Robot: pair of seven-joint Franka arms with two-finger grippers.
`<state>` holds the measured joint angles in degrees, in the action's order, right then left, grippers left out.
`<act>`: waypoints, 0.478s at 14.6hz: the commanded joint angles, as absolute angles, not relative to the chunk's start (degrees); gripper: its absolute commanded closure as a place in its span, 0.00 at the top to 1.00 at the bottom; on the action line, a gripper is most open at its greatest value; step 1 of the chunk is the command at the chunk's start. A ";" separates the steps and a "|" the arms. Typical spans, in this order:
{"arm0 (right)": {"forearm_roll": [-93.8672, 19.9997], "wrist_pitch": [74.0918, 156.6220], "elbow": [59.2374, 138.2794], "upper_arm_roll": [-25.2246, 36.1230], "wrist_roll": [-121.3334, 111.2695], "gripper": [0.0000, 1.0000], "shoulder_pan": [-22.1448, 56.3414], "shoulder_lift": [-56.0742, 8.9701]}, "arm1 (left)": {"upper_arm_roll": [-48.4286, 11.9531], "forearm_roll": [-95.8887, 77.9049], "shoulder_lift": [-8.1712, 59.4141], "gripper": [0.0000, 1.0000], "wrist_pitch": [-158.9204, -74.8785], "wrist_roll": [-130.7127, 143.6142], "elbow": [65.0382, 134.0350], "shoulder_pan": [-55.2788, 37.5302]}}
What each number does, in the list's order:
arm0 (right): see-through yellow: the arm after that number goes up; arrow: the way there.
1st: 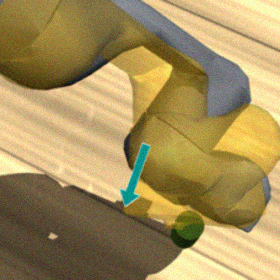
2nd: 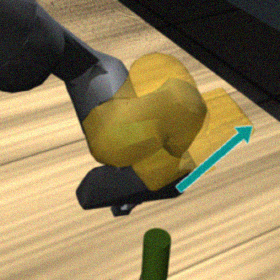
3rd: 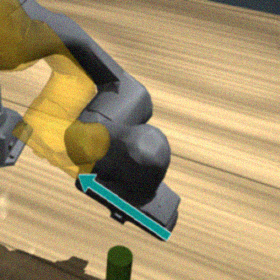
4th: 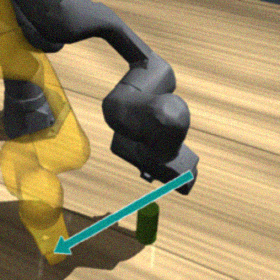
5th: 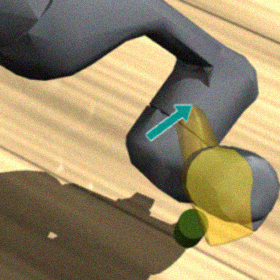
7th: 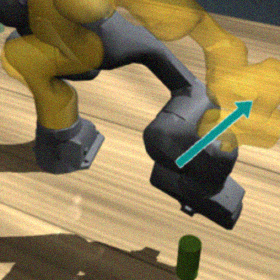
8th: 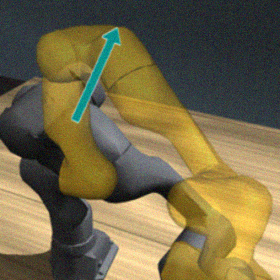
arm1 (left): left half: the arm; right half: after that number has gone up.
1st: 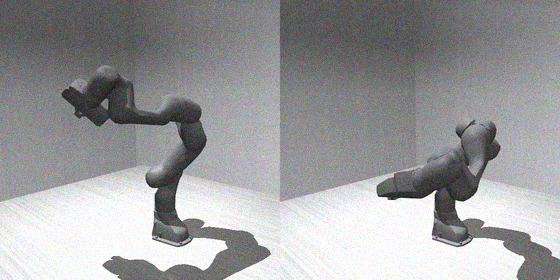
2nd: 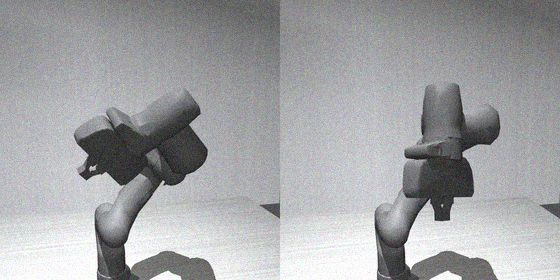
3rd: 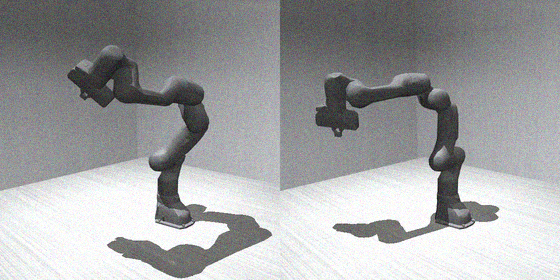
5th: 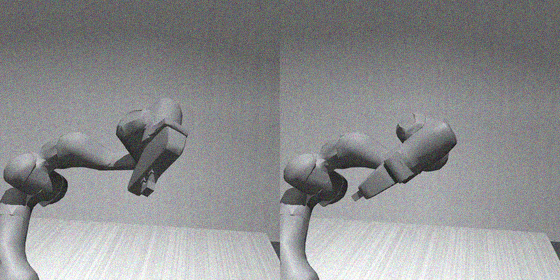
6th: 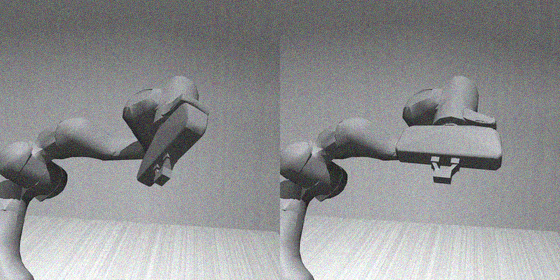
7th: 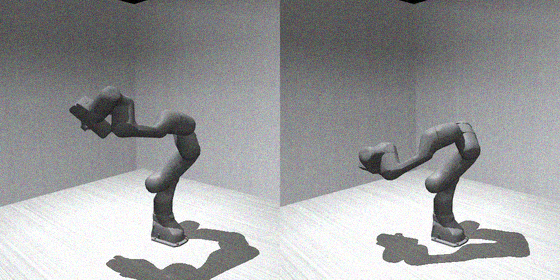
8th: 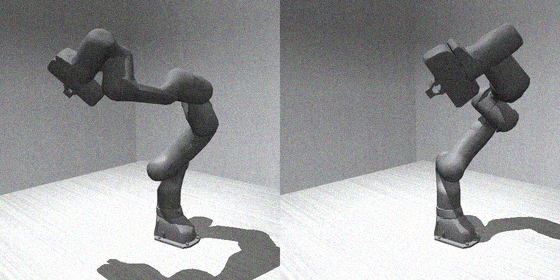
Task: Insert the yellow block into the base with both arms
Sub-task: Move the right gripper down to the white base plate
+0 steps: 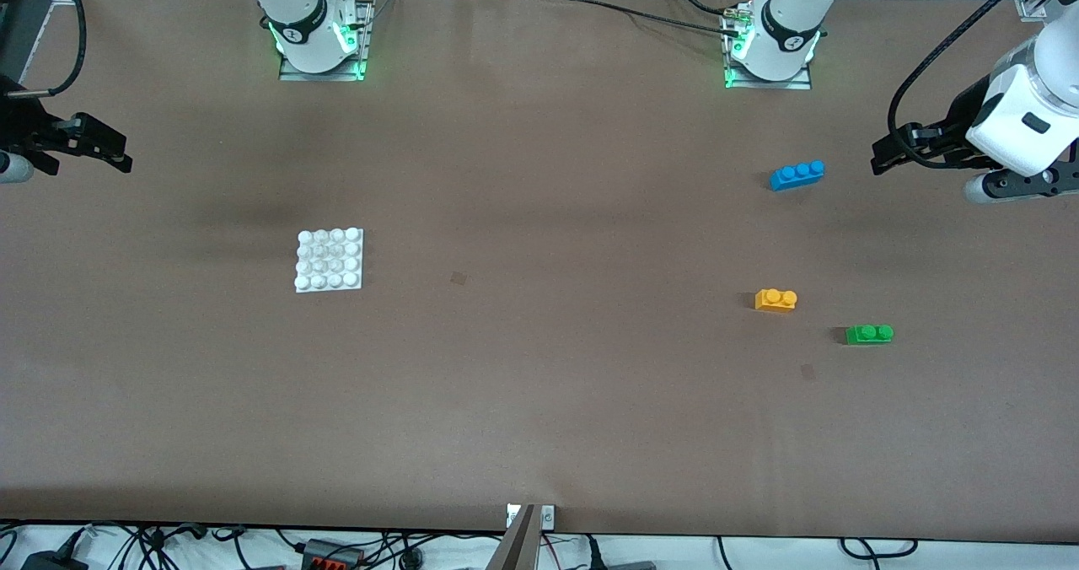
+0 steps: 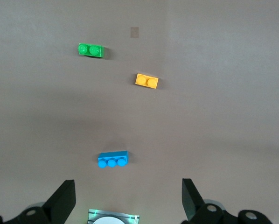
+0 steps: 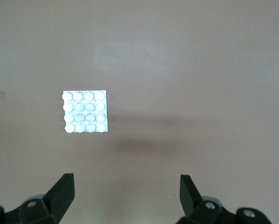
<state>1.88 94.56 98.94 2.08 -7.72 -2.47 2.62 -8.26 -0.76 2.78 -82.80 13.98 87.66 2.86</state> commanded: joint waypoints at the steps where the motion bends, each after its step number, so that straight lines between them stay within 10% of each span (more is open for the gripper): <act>1: 2.55 92.46 96.15 2.55 -4.77 1.00 -1.06 0.53 | -8.35 -0.53 2.46 1.00 -81.22 14.07 86.92 2.64; 7: 2.37 92.90 96.15 2.37 -3.78 1.00 -1.40 0.35 | -8.35 -0.61 2.46 1.00 -80.95 13.97 86.92 2.72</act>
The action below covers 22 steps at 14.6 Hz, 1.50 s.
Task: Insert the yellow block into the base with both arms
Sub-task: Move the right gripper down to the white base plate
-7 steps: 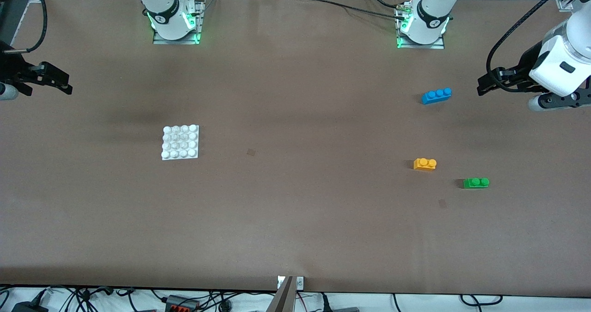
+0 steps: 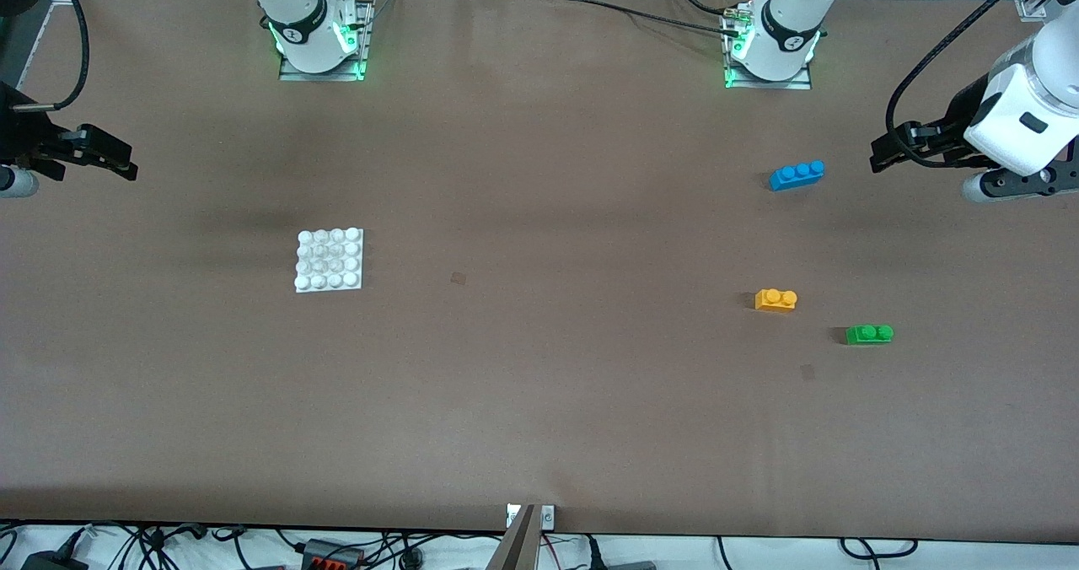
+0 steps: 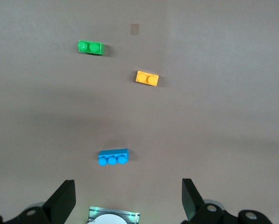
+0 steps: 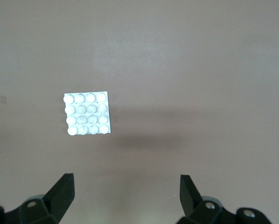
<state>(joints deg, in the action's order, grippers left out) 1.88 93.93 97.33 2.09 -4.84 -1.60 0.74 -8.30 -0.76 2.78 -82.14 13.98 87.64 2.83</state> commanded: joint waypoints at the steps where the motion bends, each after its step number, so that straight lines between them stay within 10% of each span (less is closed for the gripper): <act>1: 2.29 93.07 96.15 2.46 -3.78 1.00 -1.49 0.18 | -8.35 -0.62 2.46 1.00 -80.95 13.97 86.92 2.72; 17: 2.29 87.27 94.48 2.20 -4.58 1.00 6.13 -9.64 | -8.35 -0.70 2.46 1.00 -80.86 13.97 86.92 2.72; 22: 2.02 103.75 100.69 2.29 -0.37 1.00 10.37 -15.38 | -8.35 -0.70 2.46 1.00 -80.86 13.97 86.92 2.72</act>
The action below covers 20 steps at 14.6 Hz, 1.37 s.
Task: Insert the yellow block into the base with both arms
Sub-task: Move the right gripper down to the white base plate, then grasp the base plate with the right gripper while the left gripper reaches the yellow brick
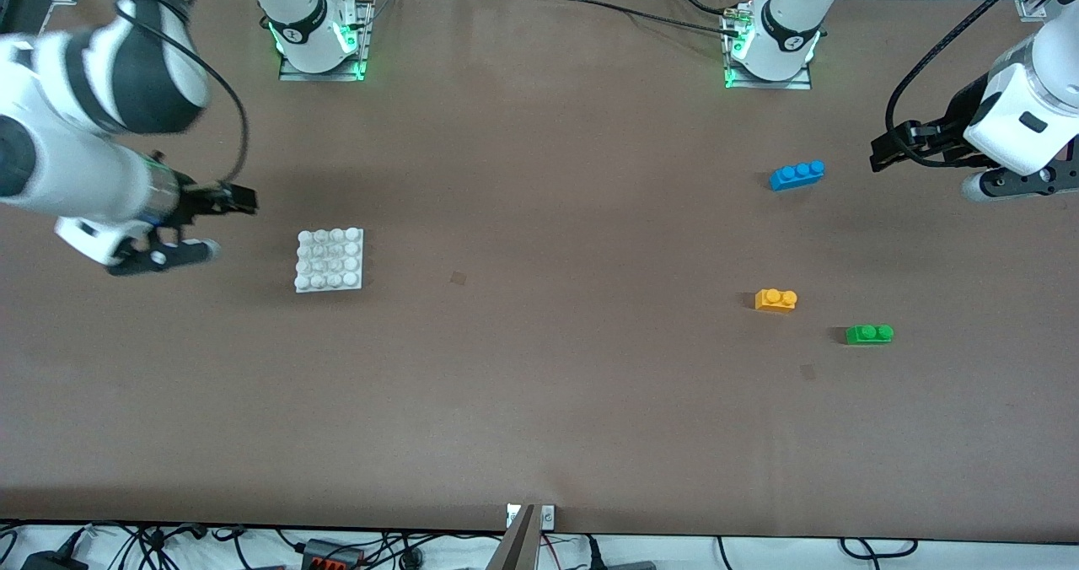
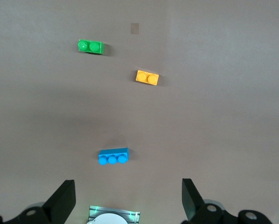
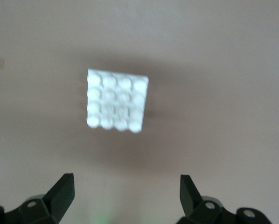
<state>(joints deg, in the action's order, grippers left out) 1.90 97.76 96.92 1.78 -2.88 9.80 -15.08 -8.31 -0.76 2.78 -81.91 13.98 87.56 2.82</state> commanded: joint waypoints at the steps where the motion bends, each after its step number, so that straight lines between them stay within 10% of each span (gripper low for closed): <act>1: 2.02 109.63 105.33 2.29 0.87 1.00 10.20 -15.29 | -8.26 -0.70 2.46 1.00 -80.86 13.97 86.92 2.72; 8: 1.50 136.03 121.63 2.46 4.39 1.00 7.74 -18.97 | -8.17 -0.79 2.72 1.00 -80.86 14.06 86.92 2.81; 20: -20.72 141.06 121.20 1.32 -13.32 1.00 7.21 -26.27 | -8.26 -0.79 6.05 1.00 -79.37 14.15 87.01 2.81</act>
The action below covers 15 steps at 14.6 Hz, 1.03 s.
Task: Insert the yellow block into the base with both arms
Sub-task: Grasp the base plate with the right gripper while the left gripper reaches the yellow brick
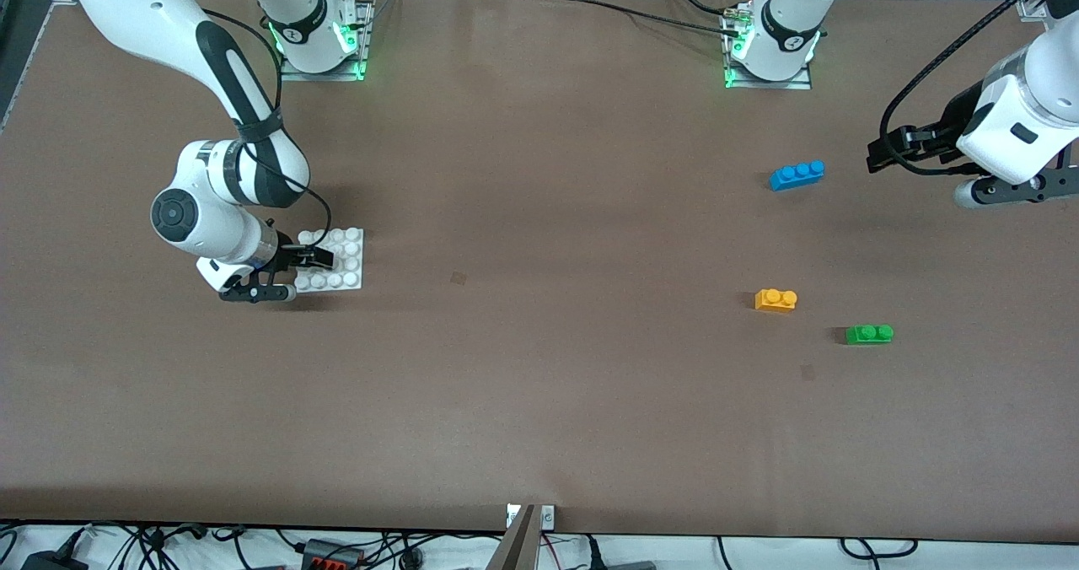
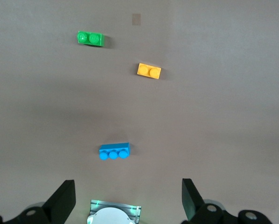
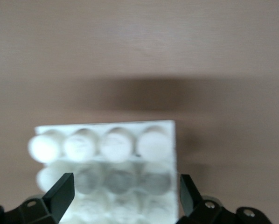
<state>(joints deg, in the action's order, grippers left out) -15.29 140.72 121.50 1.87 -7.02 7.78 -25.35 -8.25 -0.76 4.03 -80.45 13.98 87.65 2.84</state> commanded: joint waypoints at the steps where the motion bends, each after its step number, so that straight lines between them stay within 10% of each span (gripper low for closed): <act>1: -21.53 141.06 121.11 1.32 -15.62 1.00 7.03 -26.80 | -8.00 -0.97 7.20 1.00 -79.45 13.89 86.92 2.99; 9: -21.53 140.89 120.94 1.41 -16.17 1.00 6.94 -27.60 | -6.94 -3.87 19.06 1.00 -90.25 4.57 88.24 2.90; 12: -21.53 140.80 120.85 1.41 -16.17 0.66 6.94 -27.68 | -6.86 -3.16 23.63 1.00 -98.14 4.66 90.25 2.81; 15: -21.53 140.80 120.85 1.41 -16.17 0.62 7.03 -28.04 | -7.47 -1.25 23.21 1.00 -102.22 10.25 93.16 -0.16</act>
